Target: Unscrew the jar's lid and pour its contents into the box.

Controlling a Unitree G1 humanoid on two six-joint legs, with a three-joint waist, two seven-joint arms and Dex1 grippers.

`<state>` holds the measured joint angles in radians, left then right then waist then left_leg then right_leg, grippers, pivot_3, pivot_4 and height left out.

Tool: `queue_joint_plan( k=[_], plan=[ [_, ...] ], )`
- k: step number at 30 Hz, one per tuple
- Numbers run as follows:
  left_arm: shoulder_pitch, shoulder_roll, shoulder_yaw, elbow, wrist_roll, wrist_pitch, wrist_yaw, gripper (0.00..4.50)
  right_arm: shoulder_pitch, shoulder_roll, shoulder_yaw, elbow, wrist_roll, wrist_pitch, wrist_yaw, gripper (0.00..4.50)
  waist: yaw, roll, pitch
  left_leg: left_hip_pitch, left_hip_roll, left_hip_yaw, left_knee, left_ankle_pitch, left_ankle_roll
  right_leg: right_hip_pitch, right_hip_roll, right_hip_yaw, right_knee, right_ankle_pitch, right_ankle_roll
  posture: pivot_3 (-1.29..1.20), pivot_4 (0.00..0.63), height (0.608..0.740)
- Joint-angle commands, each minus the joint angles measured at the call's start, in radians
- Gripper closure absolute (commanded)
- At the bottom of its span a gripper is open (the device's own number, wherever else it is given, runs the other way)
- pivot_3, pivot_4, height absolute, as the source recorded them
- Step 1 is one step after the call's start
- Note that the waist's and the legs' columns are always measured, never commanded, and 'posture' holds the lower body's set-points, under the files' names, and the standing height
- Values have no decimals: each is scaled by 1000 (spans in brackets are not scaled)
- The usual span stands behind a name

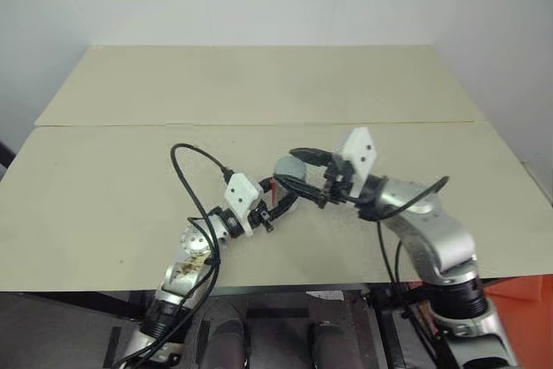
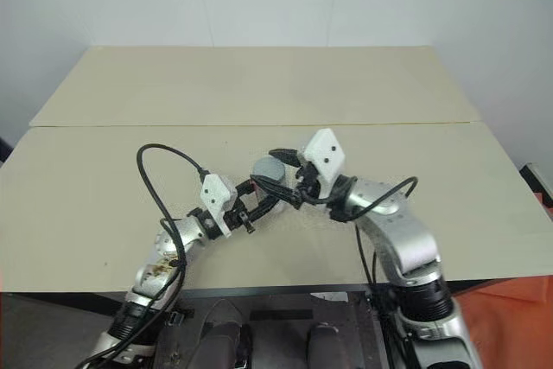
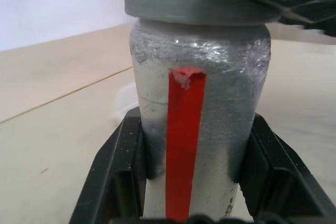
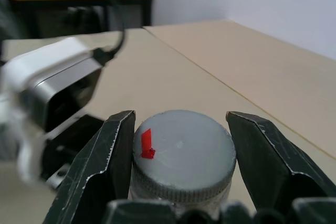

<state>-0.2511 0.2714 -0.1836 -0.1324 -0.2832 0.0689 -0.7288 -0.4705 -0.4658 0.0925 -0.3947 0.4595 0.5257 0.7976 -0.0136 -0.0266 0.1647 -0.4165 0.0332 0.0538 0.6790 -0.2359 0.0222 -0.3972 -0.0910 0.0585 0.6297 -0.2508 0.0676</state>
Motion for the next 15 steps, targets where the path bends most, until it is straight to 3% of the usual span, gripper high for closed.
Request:
queue_joint_plan(
  k=[1,6,15],
  plan=[
    [0,60,-8,-138,-99,16,-132,2565,-28,-106,-50,28,76,-8,172,1773,-1,0,0,0,0,0,0,0,0,0,0,0,0,0,0,0,150,740],
    [-23,116,-27,-169,-164,58,-252,2565,-91,-176,-43,122,162,-41,385,1773,-1,0,0,1,0,0,0,0,0,0,0,0,0,0,-1,0,150,740],
    [-66,104,-33,-129,-158,37,-303,2565,-182,-182,-3,317,143,-185,662,1773,1,0,0,0,0,1,0,0,0,0,0,0,-1,0,0,0,150,740]
  ],
)
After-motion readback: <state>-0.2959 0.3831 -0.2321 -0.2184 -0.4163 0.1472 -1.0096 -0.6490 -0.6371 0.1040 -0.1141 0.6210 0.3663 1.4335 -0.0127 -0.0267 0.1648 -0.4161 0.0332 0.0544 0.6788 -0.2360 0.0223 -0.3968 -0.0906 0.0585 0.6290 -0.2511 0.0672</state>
